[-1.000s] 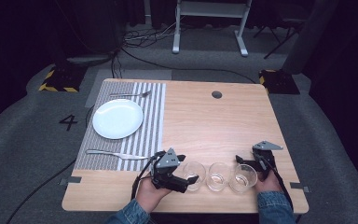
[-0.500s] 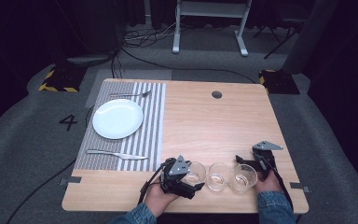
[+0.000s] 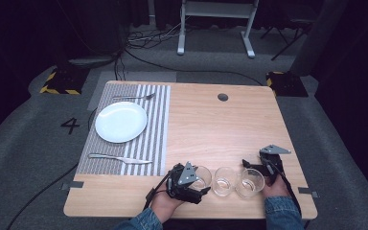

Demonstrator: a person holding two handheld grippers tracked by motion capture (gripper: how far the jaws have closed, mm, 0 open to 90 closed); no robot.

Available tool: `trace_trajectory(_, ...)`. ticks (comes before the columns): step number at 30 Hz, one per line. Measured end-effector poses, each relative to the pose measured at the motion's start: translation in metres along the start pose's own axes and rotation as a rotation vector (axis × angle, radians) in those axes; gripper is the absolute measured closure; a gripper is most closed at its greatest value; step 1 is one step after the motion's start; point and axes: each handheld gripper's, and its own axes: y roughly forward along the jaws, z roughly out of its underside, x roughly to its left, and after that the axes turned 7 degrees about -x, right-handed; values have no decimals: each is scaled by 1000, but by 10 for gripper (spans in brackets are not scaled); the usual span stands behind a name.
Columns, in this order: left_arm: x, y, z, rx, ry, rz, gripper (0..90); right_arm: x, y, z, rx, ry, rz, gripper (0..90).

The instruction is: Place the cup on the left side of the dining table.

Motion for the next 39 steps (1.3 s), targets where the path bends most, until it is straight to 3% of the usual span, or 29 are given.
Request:
trace_trajectory(6,3,-3,-5,32,-11,12,190,0,0,0,0,0,0,154)
trace_trajectory(16,10,-19,-18,29,-15,20,190,0,0,0,0,0,0,154)
trace_trajectory(27,21,-32,-25,17,-50,0,187,0,0,0,0,0,0,154)
trace_trajectory(33,26,-41,-30,8,-50,-14,188,0,0,0,0,0,0,153)
trace_trajectory(39,37,-55,-34,-2,-61,-47,187,0,0,0,0,0,0,153)
